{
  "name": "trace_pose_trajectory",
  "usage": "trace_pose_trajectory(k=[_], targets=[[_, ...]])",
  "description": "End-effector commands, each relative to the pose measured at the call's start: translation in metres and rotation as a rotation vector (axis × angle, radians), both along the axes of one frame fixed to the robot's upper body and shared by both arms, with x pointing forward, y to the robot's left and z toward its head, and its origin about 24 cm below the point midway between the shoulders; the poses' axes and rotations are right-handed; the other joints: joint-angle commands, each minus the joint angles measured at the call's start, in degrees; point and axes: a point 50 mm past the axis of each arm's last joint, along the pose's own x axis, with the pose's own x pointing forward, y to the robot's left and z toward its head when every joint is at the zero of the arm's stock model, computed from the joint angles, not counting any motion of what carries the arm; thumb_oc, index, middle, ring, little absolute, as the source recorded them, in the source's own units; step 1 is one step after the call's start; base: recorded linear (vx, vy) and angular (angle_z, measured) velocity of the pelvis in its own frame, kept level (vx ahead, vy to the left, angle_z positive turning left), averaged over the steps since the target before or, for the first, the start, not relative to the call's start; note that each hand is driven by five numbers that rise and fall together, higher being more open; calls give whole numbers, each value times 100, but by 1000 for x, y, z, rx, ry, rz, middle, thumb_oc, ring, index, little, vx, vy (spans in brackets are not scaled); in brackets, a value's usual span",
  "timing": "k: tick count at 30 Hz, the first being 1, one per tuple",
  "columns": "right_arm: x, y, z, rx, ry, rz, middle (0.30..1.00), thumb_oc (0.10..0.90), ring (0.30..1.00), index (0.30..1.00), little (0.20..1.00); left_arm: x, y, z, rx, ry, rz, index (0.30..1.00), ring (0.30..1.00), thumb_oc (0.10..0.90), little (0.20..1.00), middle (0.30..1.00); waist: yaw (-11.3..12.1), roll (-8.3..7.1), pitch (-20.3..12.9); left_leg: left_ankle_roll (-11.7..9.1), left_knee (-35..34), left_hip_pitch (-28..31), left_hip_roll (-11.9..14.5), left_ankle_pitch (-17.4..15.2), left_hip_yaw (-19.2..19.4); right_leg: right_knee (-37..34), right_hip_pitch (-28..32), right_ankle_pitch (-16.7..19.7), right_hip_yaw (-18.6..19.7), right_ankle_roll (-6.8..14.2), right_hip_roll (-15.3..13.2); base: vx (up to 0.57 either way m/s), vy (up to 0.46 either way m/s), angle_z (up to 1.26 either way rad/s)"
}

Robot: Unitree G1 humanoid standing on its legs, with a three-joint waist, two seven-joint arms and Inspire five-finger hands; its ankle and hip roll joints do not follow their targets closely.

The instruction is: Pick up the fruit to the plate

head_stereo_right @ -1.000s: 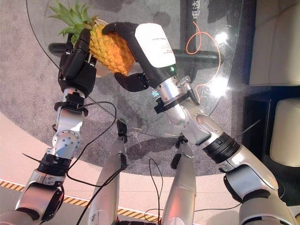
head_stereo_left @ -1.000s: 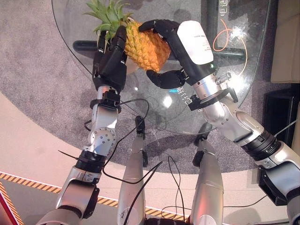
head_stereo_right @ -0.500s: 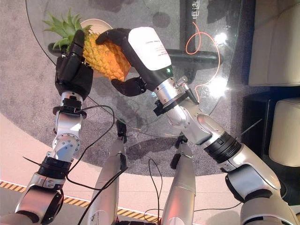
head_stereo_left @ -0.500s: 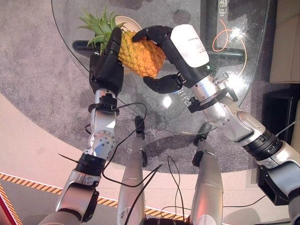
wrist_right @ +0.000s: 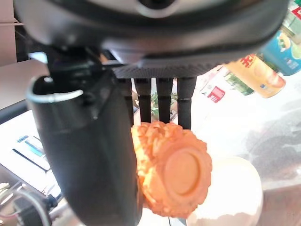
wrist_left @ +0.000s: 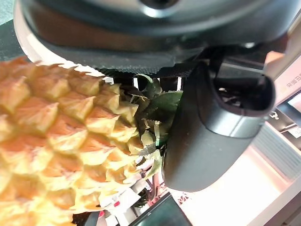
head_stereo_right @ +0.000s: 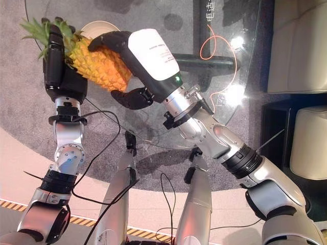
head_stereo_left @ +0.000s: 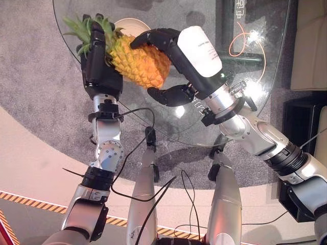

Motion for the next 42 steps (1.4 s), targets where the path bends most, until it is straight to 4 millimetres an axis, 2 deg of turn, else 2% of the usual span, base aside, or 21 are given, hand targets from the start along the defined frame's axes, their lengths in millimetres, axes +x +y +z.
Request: trace_pose_trajectory(k=[1, 13, 14, 16, 17, 30, 42], targets=[[-52, 37, 46, 28, -228, 319, 300, 100, 300, 300, 200, -30, -27, 73, 139, -462, -39, 300, 300, 100, 200, 300, 106, -86, -151, -158, 337, -145, 27, -273, -202, -740, 396, 368, -42, 236, 30, 0, 0, 0], [-52, 32, 55, 114, -259, 301, 300, 100, 300, 300, 200, -31, -25, 78, 126, -474, -3, 300, 300, 100, 200, 300, 81, -77, -151, -168, 345, -195, 24, -240, -187, -737, 340, 392, -16, 225, 37, 0, 0, 0], [-52, 31, 56, 128, -259, 305, 375, 188, 375, 375, 288, -30, -24, 78, 126, -474, -5, 300, 300, 100, 200, 300, 85, -77, -151, -165, 329, -173, 19, -242, -190, -745, 356, 392, -17, 225, 39, 0, 0, 0], [-53, 31, 56, 143, -254, 316, 702, 569, 702, 702, 669, -30, -25, 77, 126, -472, -7, 300, 300, 100, 200, 300, 88, -74, -151, -171, 339, -135, 23, -281, -189, -715, 382, 348, -13, 229, 47, 0, 0, 0], [-54, 31, 57, 146, -253, 321, 900, 800, 900, 900, 900, -30, -25, 77, 126, -474, -7, 300, 300, 100, 200, 300, 85, -75, -151, -171, 346, -139, 23, -284, -189, -704, 376, 344, -10, 228, 49, 0, 0, 0], [-55, 30, 60, 179, -270, 326, 900, 800, 900, 900, 900, -31, -18, 80, 79, -492, 39, 300, 300, 100, 200, 300, 78, -58, -151, -169, 345, -160, 17, -251, -175, -716, 353, 376, 3, 223, 30, 0, 0, 0], [-53, 31, 62, 202, -279, 310, 900, 800, 900, 900, 900, -38, -6, 84, 19, -462, 251, 300, 300, 100, 200, 300, 93, -87, -151, -186, 359, -162, 14, -290, -194, -696, 358, 320, 10, 212, 55, 0, 0, 0]])
